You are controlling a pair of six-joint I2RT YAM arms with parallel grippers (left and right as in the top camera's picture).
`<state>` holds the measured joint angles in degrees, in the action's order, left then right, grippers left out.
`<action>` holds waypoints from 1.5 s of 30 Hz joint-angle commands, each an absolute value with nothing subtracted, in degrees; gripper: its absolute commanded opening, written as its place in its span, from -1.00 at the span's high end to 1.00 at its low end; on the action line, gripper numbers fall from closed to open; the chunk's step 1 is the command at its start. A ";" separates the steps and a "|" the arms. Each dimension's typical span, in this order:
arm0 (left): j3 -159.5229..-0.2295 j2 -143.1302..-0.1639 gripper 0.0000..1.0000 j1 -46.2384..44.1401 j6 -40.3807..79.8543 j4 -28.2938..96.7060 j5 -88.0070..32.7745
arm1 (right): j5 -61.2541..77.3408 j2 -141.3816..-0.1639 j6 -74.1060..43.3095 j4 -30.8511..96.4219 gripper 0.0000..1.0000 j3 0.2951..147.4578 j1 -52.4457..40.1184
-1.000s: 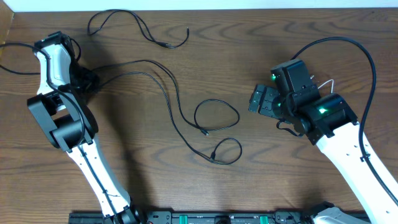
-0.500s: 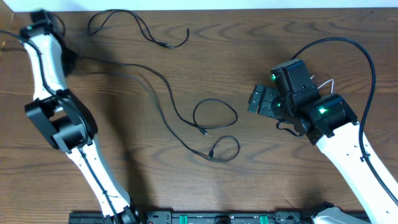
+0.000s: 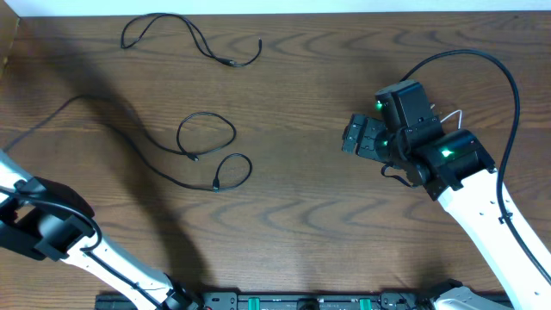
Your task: Untangle cables
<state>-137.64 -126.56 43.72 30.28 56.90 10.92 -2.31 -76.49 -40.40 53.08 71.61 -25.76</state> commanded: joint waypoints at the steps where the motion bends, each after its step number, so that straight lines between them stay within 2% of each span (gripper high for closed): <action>1: -132.64 -128.53 -0.86 42.04 28.10 57.10 5.98 | -2.22 -76.90 -39.53 53.30 -0.89 71.88 -25.98; 6: -129.34 -128.53 -0.85 39.09 28.12 60.77 3.36 | -1.10 -76.90 -39.53 53.34 -0.91 71.85 -25.98; 11: -128.62 -128.53 -0.86 34.15 29.87 69.78 -10.13 | -1.06 -76.95 -39.55 53.36 -0.91 71.85 -25.98; 13: -128.57 -128.53 -0.86 31.31 33.34 75.16 -10.22 | -0.89 -77.01 -39.53 53.39 -0.91 71.81 -25.98; 19: -127.31 -128.53 -0.89 22.85 33.26 85.14 -7.22 | -0.84 -77.28 -39.51 53.69 -0.92 71.75 -25.98; 27: -127.28 -125.29 -0.89 19.90 33.26 96.53 -5.06 | -0.43 -77.30 -38.76 55.57 -0.92 71.44 -25.98; 34: -120.77 -115.55 -0.89 19.90 31.99 96.77 -4.45 | -0.45 -77.30 -38.70 56.16 -0.93 71.44 -25.98; 40: -105.82 -104.12 -0.92 18.57 31.70 91.98 -4.49 | -0.43 -77.30 -38.72 53.95 -0.96 71.44 -25.98; 45: -88.84 -99.02 -0.93 13.93 33.21 84.95 -5.37 | -0.43 -77.34 -38.72 52.42 -0.97 71.44 -25.98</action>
<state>-97.76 -99.94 16.91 32.58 87.81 -5.43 -0.38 -76.93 -39.57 52.58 71.55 -25.76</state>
